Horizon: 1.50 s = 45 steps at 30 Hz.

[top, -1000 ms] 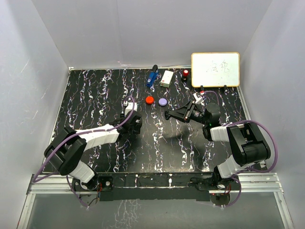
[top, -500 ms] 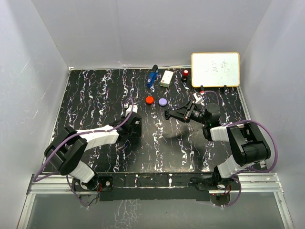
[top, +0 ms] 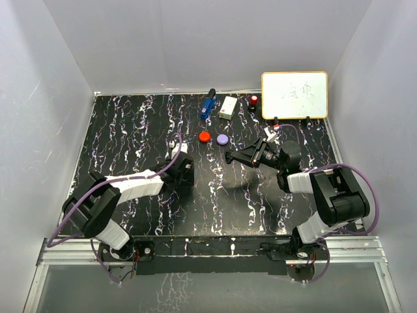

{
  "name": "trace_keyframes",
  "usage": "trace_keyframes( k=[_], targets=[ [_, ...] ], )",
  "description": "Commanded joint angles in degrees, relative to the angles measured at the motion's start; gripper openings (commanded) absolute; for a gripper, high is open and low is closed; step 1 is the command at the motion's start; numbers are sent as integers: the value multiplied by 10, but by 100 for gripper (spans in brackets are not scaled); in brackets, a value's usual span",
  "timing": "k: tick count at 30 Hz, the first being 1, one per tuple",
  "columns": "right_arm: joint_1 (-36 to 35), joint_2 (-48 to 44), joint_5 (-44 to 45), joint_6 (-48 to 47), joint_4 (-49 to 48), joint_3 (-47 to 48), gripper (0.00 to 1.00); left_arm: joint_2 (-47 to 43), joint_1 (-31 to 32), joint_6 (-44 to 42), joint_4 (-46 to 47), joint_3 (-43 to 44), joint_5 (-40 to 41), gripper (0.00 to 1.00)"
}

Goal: Insert the wireless bluetooth earbuds into the charging case
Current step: Pick up the earbud from the center of the board.

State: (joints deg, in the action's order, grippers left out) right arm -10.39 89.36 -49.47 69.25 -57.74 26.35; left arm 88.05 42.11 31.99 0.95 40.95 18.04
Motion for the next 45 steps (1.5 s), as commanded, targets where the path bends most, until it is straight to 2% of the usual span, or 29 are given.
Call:
trace_keyframes(
  k=[1, 32, 41, 45],
  targets=[
    [-2, 2, -5, 4, -50, 1, 0, 2, -1, 24, -29, 11, -31, 53],
    [-3, 25, -11, 29, -100, -8, 0, -49, 21, 108, -28, -28, -88, 55],
    [-3, 28, -11, 31, -110, -11, 0, -93, 30, 109, -57, -30, -43, 55],
    [-4, 29, -11, 30, -109, -11, 0, -157, 34, 89, -80, -21, -3, 55]
  ],
)
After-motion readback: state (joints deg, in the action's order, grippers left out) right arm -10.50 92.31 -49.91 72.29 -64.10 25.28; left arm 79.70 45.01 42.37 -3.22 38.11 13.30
